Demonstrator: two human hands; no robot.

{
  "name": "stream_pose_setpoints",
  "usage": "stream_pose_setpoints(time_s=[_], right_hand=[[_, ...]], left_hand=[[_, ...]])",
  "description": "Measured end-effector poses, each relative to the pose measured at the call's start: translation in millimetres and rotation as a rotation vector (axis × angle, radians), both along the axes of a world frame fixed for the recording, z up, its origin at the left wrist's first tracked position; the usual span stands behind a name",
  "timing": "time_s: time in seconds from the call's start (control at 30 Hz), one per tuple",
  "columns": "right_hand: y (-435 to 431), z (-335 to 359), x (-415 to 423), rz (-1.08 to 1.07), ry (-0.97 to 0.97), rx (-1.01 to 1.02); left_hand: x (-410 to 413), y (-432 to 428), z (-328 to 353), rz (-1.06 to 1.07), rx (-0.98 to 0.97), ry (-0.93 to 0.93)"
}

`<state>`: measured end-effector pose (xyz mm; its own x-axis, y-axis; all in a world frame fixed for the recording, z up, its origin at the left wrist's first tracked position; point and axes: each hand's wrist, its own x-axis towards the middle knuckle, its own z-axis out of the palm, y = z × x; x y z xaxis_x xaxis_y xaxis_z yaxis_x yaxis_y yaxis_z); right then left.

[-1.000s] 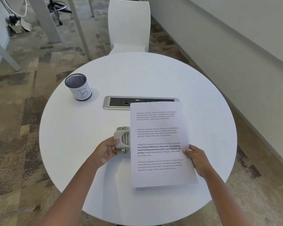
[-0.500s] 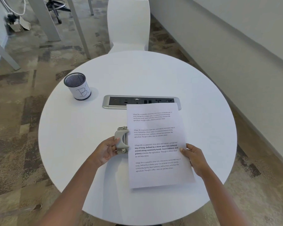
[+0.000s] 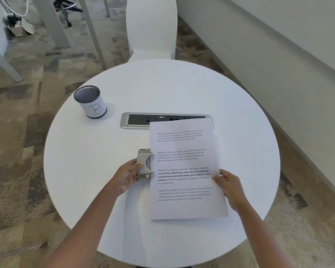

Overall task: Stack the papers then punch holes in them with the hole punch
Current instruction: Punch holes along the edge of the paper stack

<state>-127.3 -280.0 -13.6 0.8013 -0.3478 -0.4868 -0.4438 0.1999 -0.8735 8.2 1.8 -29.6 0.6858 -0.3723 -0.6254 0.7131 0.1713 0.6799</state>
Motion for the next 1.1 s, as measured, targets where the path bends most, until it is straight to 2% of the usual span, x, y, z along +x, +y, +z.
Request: stream_pose_setpoints(time_s=[0.77, 1.1], right_hand=[[1.7, -4.5, -1.5, -0.033, -0.018, 0.075], [2.4, -9.5, -4.0, -0.041, 0.006, 0.095]], left_hand=[[0.5, -6.8, -4.0, -0.037, -0.04, 0.039], [-2.1, -6.4, -6.3, -0.033, 0.009, 0.085]])
